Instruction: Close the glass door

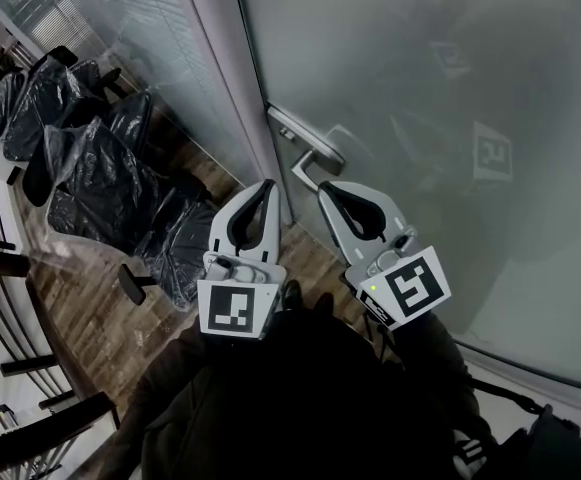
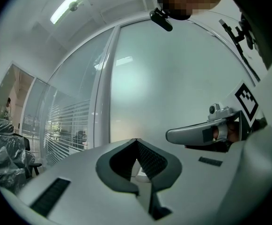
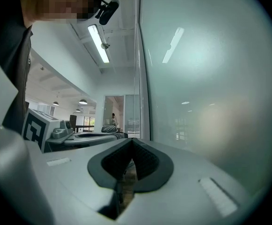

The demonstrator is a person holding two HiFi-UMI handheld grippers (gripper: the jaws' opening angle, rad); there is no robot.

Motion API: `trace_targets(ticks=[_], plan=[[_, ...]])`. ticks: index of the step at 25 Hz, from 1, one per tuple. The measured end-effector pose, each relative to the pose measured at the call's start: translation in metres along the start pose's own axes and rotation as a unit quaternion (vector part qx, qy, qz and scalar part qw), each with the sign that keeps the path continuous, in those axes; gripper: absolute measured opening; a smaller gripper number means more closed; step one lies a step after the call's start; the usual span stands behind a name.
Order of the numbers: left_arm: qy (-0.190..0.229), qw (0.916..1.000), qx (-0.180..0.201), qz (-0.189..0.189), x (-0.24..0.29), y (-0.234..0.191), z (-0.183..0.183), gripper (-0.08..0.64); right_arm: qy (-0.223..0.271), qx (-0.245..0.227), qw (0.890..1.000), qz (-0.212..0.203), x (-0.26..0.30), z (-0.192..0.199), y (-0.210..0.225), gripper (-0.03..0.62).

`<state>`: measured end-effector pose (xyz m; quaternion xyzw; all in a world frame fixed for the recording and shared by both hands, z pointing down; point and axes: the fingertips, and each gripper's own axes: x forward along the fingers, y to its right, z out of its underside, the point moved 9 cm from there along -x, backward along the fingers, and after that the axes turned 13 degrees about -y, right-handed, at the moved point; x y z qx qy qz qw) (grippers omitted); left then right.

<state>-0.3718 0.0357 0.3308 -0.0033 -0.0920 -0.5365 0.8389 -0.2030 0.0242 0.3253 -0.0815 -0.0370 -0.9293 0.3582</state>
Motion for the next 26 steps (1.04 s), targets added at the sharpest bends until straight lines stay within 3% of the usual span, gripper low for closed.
trace_targets(ticks=[26], plan=[[0.0, 1.0, -0.002, 0.007, 0.006, -0.0083, 0.0011, -0.003, -0.001, 0.0, 1.0, 0.0, 0.0099, -0.004, 0.0007, 0.0]])
